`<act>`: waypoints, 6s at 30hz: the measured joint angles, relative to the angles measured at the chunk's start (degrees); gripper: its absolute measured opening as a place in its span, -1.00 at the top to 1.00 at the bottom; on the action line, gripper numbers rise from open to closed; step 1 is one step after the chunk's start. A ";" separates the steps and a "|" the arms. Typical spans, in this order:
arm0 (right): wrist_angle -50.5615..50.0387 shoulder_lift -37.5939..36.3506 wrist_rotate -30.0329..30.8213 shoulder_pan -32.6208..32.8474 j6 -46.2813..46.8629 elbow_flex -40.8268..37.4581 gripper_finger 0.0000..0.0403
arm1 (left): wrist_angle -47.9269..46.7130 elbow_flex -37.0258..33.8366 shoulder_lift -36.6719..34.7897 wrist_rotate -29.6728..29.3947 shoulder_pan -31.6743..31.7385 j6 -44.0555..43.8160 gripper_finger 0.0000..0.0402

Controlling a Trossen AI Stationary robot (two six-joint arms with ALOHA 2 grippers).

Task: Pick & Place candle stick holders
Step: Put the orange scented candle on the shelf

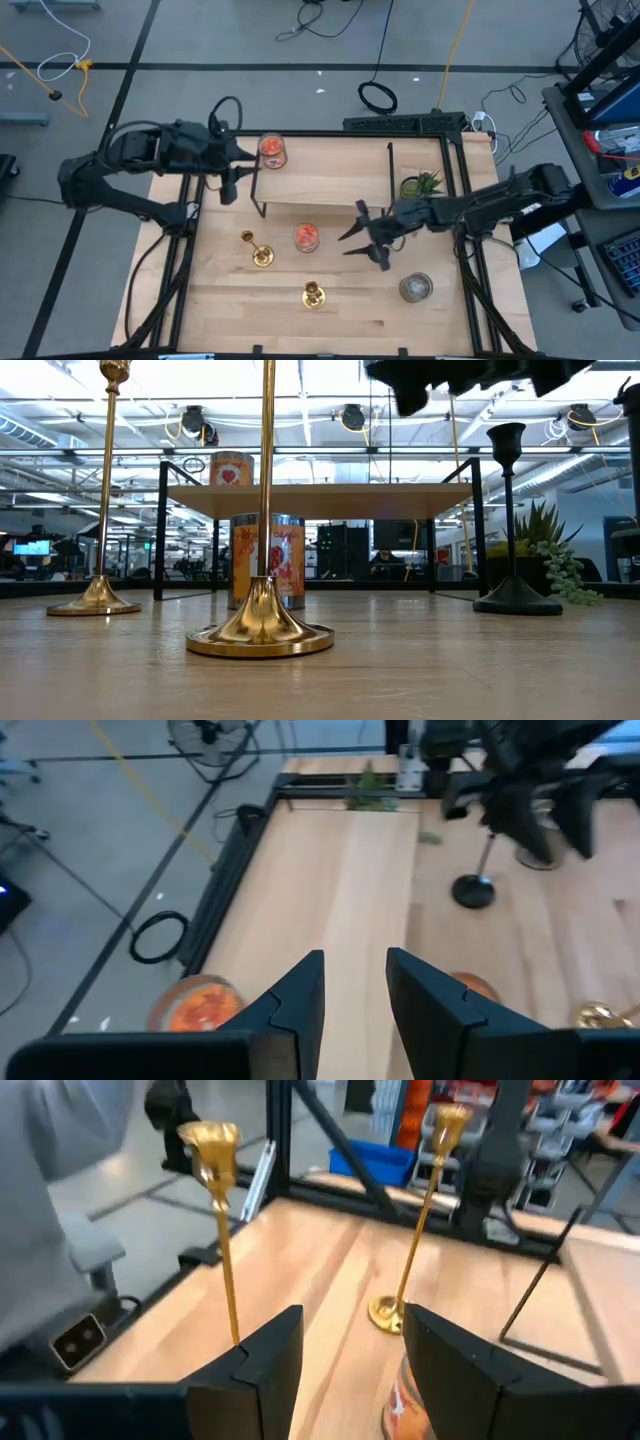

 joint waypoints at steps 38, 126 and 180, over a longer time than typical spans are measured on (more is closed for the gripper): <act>-7.31 28.53 -7.21 -7.26 -14.61 16.16 0.16 | 0.03 0.00 1.21 -6.10 -4.39 0.41 0.41; -35.81 6.05 -4.73 -31.67 -10.79 27.09 0.99 | -0.70 0.00 1.19 -6.00 -4.36 -0.66 0.41; -40.19 2.47 15.27 -29.21 -5.24 23.15 -0.22 | -3.46 -0.02 1.19 -6.05 -4.36 -0.88 0.41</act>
